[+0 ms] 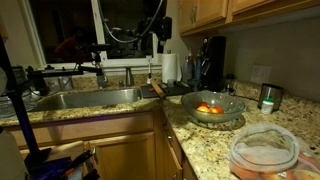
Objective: Pick a peach from the bag and place it in the bowl
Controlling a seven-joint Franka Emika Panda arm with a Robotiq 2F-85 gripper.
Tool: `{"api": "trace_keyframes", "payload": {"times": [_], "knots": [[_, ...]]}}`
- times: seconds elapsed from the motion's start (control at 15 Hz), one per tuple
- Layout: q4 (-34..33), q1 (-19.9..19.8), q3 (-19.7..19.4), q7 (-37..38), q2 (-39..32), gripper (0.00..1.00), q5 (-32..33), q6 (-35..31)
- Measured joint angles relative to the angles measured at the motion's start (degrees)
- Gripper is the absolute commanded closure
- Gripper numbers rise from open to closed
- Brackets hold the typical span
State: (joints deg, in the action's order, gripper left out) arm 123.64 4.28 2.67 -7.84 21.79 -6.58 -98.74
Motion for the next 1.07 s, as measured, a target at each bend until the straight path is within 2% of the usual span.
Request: {"api": "trace_keyframes", "payload": {"times": [0.6, 1.07], "knots": [[0.0, -2.6, -0.1, 3.9, -5.4, 0.00, 7.5, -8.6], [0.0, -6.2, -0.8, 10.3, -8.4, 0.00, 14.2, -13.3]]}}
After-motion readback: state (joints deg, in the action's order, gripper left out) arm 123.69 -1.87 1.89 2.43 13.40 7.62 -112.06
